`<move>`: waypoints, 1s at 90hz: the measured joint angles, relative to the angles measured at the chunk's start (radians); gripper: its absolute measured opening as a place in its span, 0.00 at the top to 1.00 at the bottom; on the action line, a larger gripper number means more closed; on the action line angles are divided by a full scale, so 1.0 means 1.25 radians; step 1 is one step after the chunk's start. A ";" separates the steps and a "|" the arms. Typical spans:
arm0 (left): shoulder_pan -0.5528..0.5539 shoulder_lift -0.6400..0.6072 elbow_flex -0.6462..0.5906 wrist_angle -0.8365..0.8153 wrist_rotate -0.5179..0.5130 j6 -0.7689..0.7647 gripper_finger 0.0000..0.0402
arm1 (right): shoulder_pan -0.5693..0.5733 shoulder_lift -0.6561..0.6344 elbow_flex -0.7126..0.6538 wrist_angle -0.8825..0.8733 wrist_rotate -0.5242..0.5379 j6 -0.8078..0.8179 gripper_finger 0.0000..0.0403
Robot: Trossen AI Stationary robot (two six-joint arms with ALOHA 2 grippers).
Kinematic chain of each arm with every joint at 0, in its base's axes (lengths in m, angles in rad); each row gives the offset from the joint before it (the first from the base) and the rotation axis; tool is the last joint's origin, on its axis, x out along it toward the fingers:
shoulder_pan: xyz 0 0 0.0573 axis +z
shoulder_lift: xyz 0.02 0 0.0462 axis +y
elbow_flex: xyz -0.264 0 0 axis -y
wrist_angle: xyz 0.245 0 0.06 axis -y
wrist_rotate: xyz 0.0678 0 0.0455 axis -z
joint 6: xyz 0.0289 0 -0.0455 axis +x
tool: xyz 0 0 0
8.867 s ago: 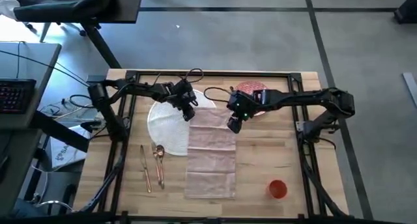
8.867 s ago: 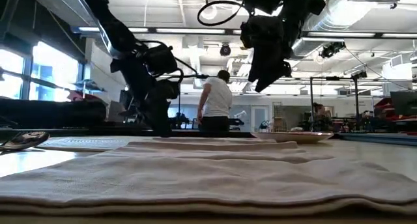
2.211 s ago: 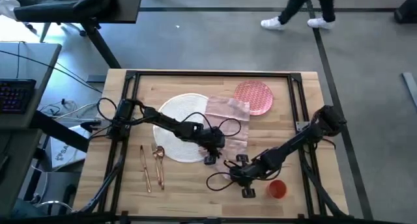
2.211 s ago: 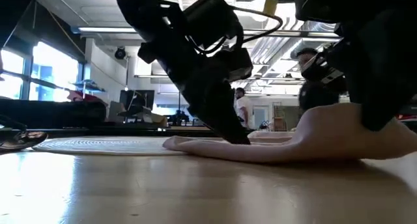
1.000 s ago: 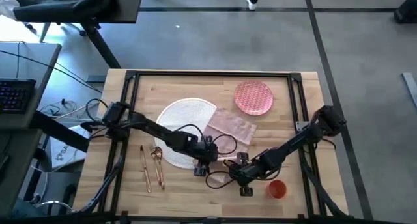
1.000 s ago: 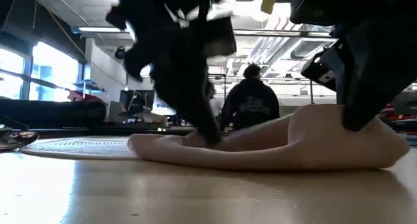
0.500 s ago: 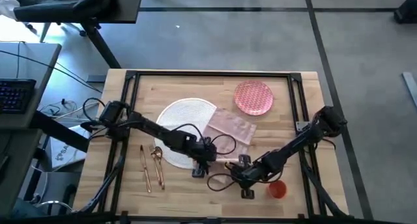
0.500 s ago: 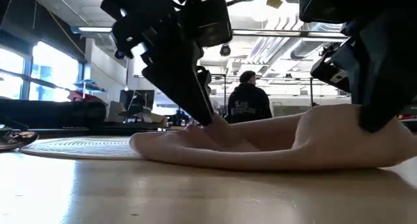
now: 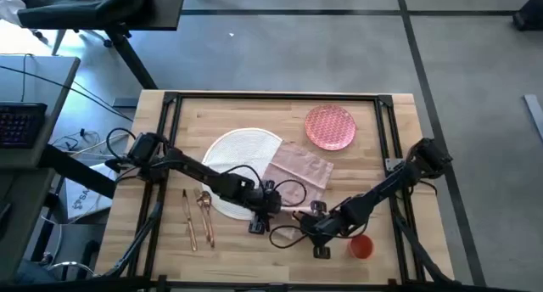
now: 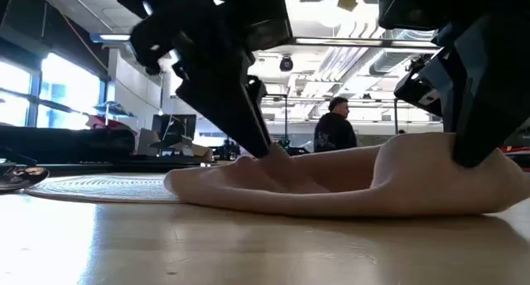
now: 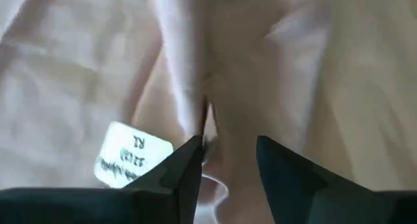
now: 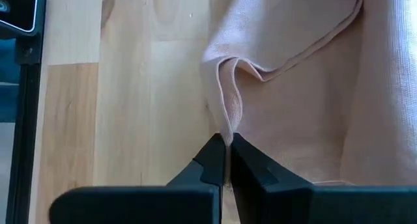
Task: Set table place
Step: Fold the pink napkin
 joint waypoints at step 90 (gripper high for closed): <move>-0.038 0.000 0.000 0.001 -0.089 0.066 0.98 | -0.001 0.000 0.000 -0.005 0.001 0.015 1.00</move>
